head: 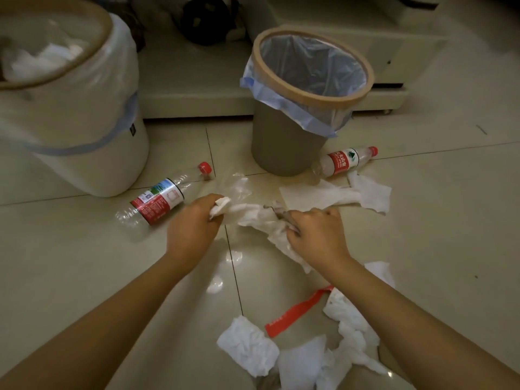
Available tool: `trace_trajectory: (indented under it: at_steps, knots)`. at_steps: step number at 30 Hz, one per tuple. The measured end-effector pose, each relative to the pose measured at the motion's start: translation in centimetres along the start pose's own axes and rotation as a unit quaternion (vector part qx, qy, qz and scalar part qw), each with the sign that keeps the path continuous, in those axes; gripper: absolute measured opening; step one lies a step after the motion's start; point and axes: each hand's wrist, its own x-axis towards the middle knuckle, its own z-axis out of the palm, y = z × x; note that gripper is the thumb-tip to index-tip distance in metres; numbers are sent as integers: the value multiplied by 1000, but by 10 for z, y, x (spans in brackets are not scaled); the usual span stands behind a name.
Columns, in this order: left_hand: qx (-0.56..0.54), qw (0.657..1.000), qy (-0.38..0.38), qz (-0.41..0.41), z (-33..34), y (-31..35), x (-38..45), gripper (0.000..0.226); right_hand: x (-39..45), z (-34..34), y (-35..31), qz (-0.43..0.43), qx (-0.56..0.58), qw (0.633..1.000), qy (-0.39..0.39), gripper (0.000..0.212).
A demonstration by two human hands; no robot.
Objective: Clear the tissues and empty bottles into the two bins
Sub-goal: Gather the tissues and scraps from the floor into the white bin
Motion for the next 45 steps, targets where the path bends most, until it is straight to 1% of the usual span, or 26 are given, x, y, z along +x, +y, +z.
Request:
trace_trajectory:
  at_steps: [3,5,11,14,18,21,25,29,32,36,39,41,43,45]
  knots:
    - [-2,999,31,-18,-25,1,0,25,13,-16,-17,-5,-1,999,45,13]
    - [-10,999,40,-25,-40,2,-1,28,20,-26,-29,-11,23,998,57,14]
    - [-33,996,65,-60,-82,-3,-10,22,34,-54,-64,-43,101,989,94,18]
    - [-20,994,78,-74,-101,-11,-13,19,42,-66,-80,-49,117,987,96,19]
    - [-5,990,121,-72,-132,-14,-15,17,57,-80,-99,-51,155,984,70,14]
    - [16,986,151,-72,-159,-14,-12,19,71,-93,-117,-62,187,977,77,11]
    - [52,977,193,-75,-201,-15,-3,19,96,-107,-139,-76,230,966,92,16]
    - [94,966,232,-69,-241,-17,13,21,120,-123,-165,-84,264,954,116,21]
    - [120,956,261,-69,-267,-18,35,24,137,-140,-183,-96,317,937,114,16]
    - [123,943,304,-52,-304,-15,74,22,168,-158,-196,-96,346,923,140,15]
    - [122,930,341,-60,-328,-5,107,23,193,-171,-204,-81,358,916,160,14]
    - [149,920,356,-61,-338,0,125,22,210,-180,-210,-72,357,914,179,14]
    - [204,910,360,-26,-338,-7,137,18,228,-183,-218,-57,350,917,183,13]
    - [288,902,321,3,-323,-24,144,19,243,-180,-229,-39,348,921,170,12]
